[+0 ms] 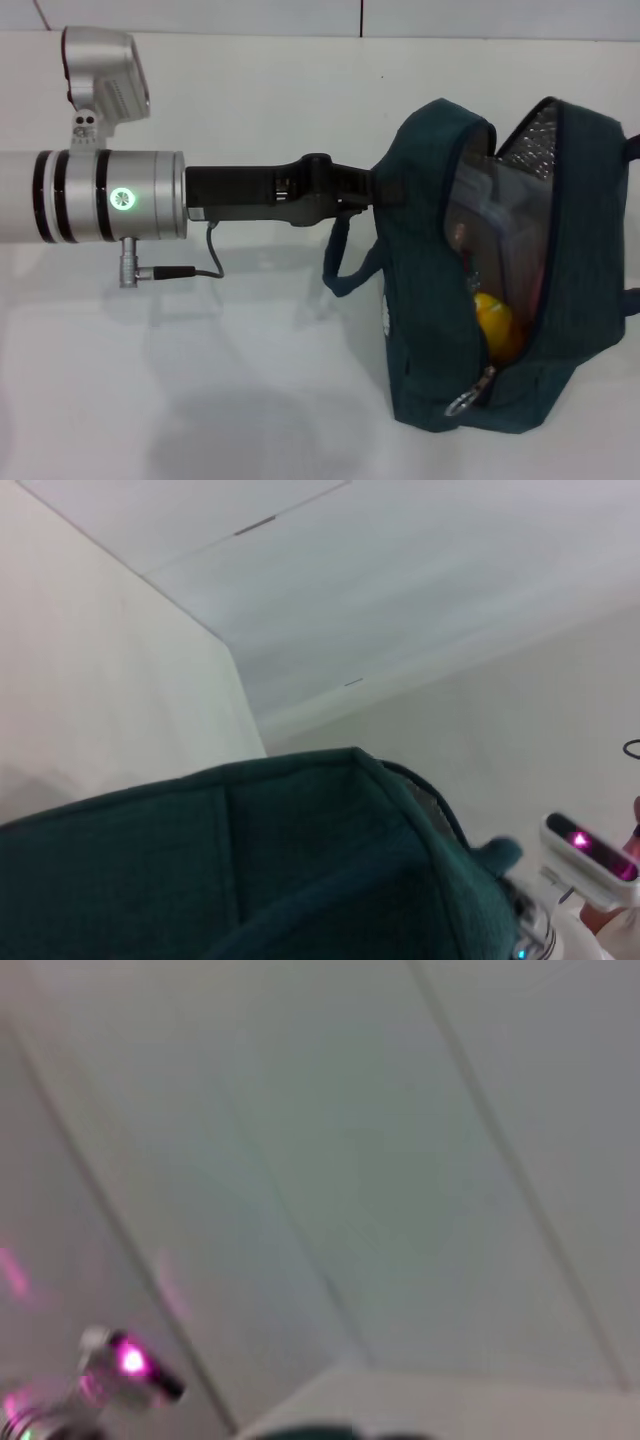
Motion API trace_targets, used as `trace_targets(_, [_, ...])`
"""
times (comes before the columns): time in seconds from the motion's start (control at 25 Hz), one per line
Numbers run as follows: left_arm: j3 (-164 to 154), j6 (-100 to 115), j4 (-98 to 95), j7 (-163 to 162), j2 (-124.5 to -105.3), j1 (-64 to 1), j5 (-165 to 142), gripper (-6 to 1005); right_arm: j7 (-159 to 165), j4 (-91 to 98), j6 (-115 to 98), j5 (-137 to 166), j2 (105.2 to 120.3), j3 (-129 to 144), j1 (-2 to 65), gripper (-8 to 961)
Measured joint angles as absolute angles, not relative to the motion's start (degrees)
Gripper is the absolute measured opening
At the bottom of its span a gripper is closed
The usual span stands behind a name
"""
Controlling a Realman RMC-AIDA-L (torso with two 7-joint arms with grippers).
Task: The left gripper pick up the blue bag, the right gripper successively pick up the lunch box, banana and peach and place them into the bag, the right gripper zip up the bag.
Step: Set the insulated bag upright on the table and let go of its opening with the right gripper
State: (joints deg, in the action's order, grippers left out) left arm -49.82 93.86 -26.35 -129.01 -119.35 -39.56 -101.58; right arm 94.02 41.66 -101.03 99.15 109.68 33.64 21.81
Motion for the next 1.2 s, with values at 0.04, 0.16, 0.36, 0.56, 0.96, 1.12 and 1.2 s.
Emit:
trace_targets(0.04, [-49.83,93.86,-26.35,-129.04,-119.35,-39.51,-101.37,61,94.49,41.93,-101.53,100.40,109.61,33.60,21.88,637])
trace_targets(0.16, [-49.83,93.86,-26.35,-129.09,-119.36,-39.45,-101.00,61,96.21,42.67,-101.97,102.85,109.20,33.47,21.78,637])
trace_targets(0.36, [-49.83,93.87,-26.37,-129.16,-119.31,-39.57,-100.98,61,97.12,42.97,-103.63,105.04,108.70,33.09,21.23,637])
trace_targets(0.56, [-49.84,93.87,-26.38,-129.06,-119.15,-39.69,-100.97,61,96.08,43.42,-109.29,103.98,108.56,29.91,20.79,637])
trace_targets(0.96, [-49.83,93.13,-26.51,-128.88,-119.22,-40.37,-100.98,61,87.06,44.46,-117.34,94.37,110.07,23.07,20.52,638])
trace_targets(1.12, [-49.83,92.75,-26.48,-128.88,-119.37,-40.60,-100.98,61,85.84,44.28,-122.87,94.23,111.47,28.08,21.50,636])
trace_targets(1.2, [-49.83,92.59,-26.44,-128.92,-119.40,-40.67,-100.98,61,85.90,44.03,-123.10,94.80,111.42,33.89,21.50,637])
